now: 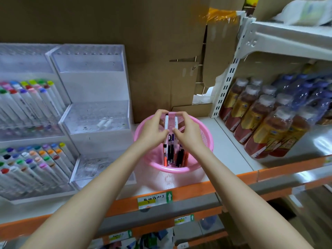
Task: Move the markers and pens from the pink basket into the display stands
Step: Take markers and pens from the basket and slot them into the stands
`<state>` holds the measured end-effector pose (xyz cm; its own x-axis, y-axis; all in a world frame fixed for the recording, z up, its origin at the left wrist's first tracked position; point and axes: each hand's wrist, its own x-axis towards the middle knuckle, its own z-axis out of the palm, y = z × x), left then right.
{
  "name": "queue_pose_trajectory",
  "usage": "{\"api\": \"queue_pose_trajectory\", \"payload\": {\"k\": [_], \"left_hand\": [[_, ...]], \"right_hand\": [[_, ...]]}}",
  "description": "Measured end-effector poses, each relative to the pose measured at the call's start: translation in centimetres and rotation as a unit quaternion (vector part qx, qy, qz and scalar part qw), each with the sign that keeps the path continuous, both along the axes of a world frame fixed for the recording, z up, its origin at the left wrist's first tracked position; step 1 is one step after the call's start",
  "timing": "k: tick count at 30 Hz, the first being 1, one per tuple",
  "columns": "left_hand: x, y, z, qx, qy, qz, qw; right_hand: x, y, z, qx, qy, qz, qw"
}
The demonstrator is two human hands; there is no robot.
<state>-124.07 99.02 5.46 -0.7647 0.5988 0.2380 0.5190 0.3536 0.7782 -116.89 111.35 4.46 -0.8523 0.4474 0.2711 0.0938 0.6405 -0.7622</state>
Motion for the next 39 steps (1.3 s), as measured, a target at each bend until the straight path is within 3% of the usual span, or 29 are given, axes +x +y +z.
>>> {"api": "queue_pose_trajectory", "payload": {"k": [11, 21, 39], "left_hand": [[1.2, -4.0, 5.1, 0.085, 0.127, -0.006, 0.988], [0.0, -13.5, 8.9, 0.104, 0.189, 0.085, 0.973], [-6.7, -32.3, 11.6, 0.148, 0.196, 0.151, 0.958]], "right_hand": [[0.8, -3.7, 5.4, 0.032, 0.132, 0.048, 0.99], [-1.6, -11.5, 8.9, 0.061, 0.188, 0.101, 0.975], [-10.2, -29.7, 11.8, 0.058, 0.22, 0.144, 0.963]]}}
